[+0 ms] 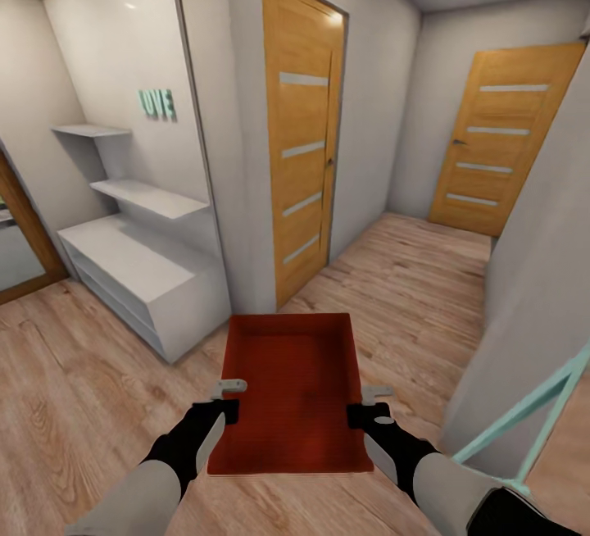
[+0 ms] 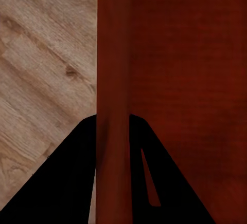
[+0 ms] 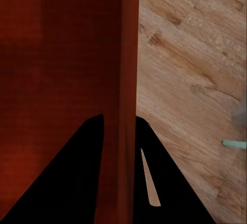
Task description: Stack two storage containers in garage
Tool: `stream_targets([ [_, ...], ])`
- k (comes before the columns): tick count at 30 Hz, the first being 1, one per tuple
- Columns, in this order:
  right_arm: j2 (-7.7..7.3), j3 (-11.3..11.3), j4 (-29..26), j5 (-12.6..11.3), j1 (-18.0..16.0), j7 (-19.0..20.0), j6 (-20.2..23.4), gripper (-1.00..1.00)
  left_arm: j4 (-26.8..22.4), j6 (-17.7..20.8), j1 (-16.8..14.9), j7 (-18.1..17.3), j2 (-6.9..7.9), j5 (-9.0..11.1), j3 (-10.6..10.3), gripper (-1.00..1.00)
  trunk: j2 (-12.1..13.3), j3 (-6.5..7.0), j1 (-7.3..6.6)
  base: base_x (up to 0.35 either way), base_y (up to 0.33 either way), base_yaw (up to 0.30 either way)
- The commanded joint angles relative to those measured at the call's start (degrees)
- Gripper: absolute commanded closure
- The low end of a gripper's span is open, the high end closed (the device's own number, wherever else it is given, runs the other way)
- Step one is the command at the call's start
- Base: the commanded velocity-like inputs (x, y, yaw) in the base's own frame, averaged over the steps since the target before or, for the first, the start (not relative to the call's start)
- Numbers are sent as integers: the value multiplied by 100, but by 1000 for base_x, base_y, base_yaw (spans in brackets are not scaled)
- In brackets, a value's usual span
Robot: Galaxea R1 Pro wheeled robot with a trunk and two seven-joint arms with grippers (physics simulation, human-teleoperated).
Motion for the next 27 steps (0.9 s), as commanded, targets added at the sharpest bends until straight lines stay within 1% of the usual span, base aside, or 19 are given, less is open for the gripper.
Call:
stream_targets([
  [1,-86,-183,-17,86,-12,-150,-17,100,35,55,1,51,46,-76,-13,100,-10,-9,6,323,0,0],
  [27,-91,-184,-17,86,-12,-150,-18,100,35,55,1,51,46,-76,-13,100,-10,-9,6,323,0,-1],
])
